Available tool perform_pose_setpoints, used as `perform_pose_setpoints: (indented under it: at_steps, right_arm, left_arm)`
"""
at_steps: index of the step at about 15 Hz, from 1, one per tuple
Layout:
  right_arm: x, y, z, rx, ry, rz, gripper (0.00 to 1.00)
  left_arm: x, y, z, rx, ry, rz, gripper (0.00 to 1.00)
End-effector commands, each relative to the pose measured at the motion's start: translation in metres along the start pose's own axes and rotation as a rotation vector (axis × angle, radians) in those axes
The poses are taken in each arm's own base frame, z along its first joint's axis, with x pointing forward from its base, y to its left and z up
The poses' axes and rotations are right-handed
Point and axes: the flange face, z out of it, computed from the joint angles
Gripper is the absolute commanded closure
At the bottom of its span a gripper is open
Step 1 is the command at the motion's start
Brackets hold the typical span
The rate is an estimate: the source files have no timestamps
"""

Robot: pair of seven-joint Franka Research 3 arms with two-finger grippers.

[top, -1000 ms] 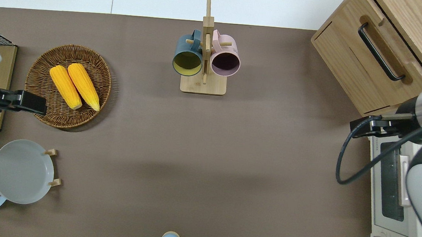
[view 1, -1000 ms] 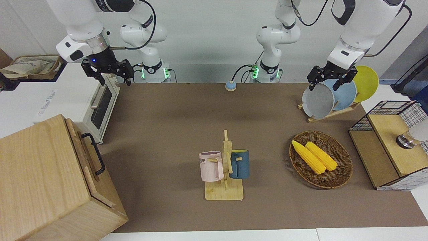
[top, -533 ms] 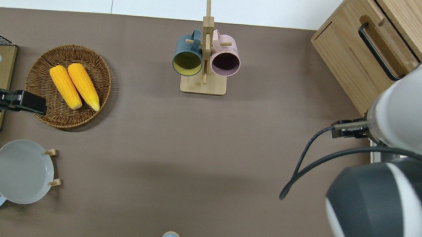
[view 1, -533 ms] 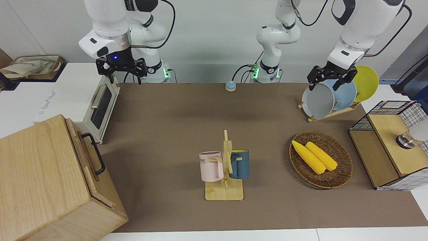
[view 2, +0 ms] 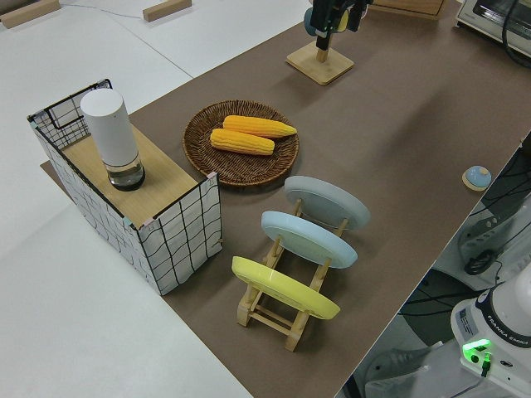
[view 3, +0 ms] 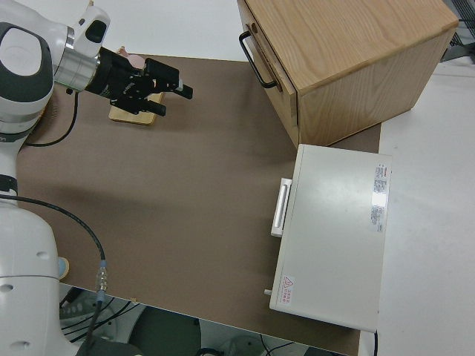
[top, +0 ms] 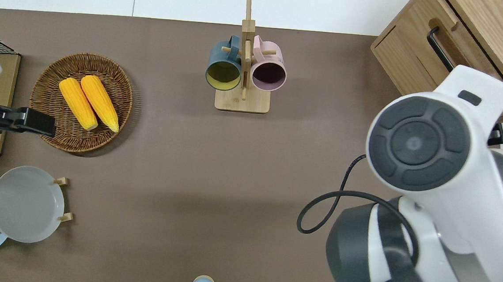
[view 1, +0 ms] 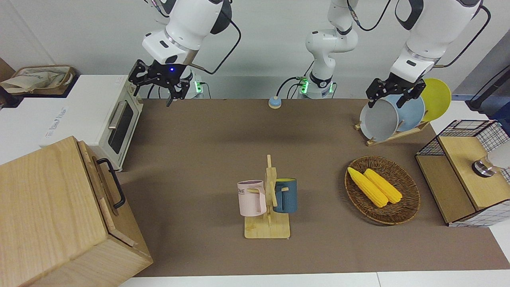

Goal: Slide drawer open with right arm
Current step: 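Raise the right arm and reach the right gripper toward the drawer handle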

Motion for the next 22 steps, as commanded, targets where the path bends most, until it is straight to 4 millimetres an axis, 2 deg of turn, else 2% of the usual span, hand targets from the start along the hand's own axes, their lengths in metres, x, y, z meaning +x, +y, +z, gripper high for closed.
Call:
perform_pose_setpoints:
  at_steps: [1,4,6,10,12,15,17,20,22]
  right_arm:
    - [0.005,-0.029,0.013,-0.148,0.055,-0.028,0.015]
    - [0.011,-0.042,0.025,-0.256,0.112,-0.069,0.017]
    - [0.017,-0.062,0.026,-0.334,0.146,-0.105,0.017]
    - [0.034,-0.079,0.036,-0.457,0.216,-0.146,0.017]
    - [0.041,-0.088,0.047,-0.507,0.247,-0.159,0.017]
    - [0.043,-0.103,0.073,-0.595,0.319,-0.187,0.017]
    - [0.042,-0.105,0.100,-0.665,0.346,-0.220,0.017]
    - [0.044,-0.102,0.132,-0.711,0.402,-0.217,0.017]
    - [0.049,-0.095,0.146,-0.725,0.425,-0.222,0.017]
  left_arm:
    - [0.001,-0.001,-0.004,0.016,-0.005,0.010,0.01]
    - [0.001,-0.001,-0.003,0.016,-0.007,0.010,0.01]
    - [0.001,-0.001,-0.004,0.016,-0.005,0.010,0.01]
    - [0.001,-0.001,-0.003,0.016,-0.007,0.009,0.01]
    - [0.001,-0.001,-0.003,0.016,-0.007,0.010,0.01]
    - [0.001,-0.001,-0.003,0.016,-0.007,0.009,0.01]
    - [0.001,-0.001,-0.004,0.016,-0.005,0.010,0.01]
    - [0.002,-0.001,-0.003,0.016,-0.008,0.010,0.01]
    - [0.001,-0.001,-0.003,0.016,-0.007,0.010,0.01]
